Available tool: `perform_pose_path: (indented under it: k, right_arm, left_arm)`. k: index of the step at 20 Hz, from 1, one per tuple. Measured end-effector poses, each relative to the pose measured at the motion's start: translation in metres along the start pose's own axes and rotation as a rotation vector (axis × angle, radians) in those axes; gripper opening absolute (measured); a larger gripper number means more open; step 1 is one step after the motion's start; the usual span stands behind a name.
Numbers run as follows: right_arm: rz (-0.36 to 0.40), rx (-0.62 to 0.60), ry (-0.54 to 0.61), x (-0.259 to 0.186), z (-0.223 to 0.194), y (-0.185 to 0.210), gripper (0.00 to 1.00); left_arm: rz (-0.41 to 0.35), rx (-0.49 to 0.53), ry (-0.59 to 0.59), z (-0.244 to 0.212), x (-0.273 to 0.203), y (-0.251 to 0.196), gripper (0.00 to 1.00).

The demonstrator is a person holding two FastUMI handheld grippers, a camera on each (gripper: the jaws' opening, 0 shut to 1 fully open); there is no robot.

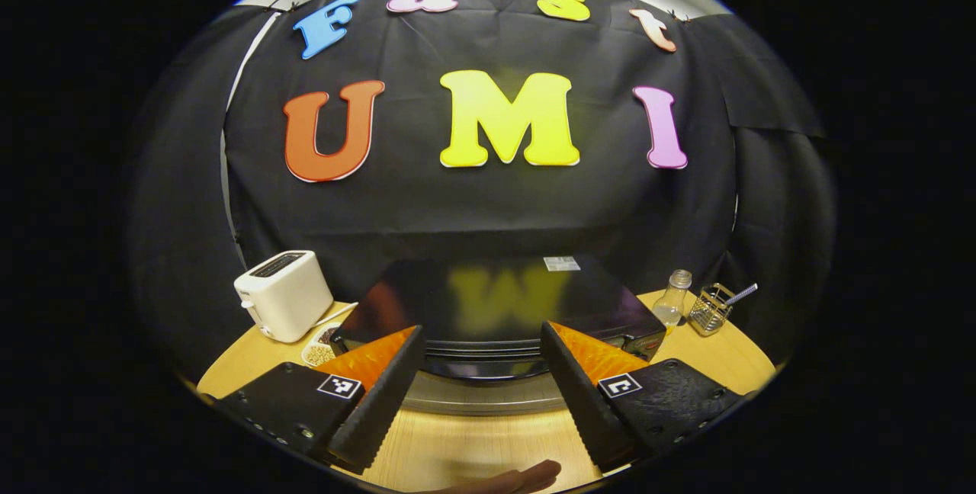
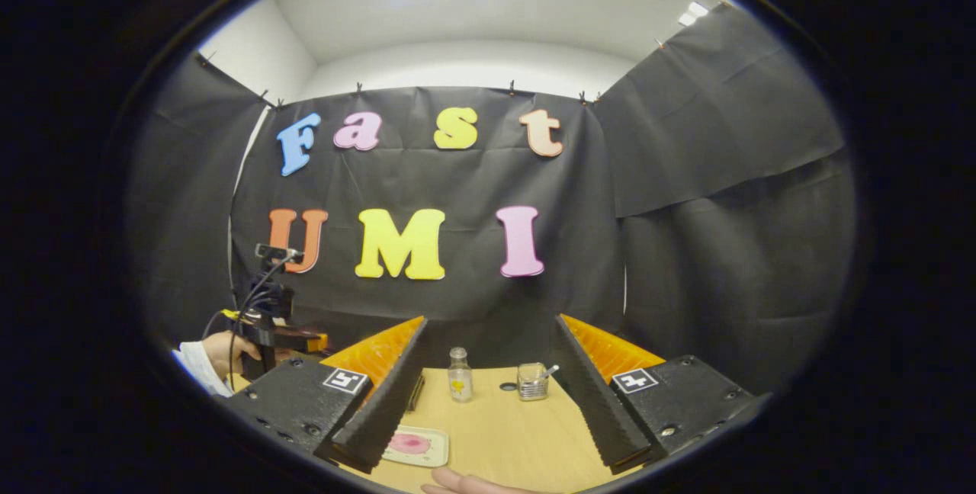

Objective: Open the electric oven with the left hand, put the food in, and close the electric oven.

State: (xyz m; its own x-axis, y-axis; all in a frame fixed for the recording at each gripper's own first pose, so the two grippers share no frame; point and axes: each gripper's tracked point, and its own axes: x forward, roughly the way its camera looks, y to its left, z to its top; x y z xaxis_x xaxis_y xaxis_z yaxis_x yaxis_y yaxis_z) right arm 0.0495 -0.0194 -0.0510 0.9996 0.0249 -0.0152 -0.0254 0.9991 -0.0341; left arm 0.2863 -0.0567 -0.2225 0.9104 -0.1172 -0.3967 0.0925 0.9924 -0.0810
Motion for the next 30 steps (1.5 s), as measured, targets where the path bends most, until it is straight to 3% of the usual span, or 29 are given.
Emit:
perform_pose_path:
  k: [5, 13, 30]
  right_arm:
    - [0.001, -0.007, 0.007, -0.001, -0.005, -0.006, 1.00]
    - [-0.003, -0.008, 0.005, -0.006, -0.004, -0.010, 1.00]
    - [0.003, -0.028, 0.012, -0.037, 0.006, 0.004, 1.00]
  left_arm:
    - [0.030, 0.003, 0.055, -0.013, 0.021, 0.001, 0.96]
    - [-0.003, 0.007, 0.098, -0.018, 0.018, -0.003, 0.95]
    - [-0.021, 0.003, 0.090, -0.081, -0.057, -0.008, 0.95]
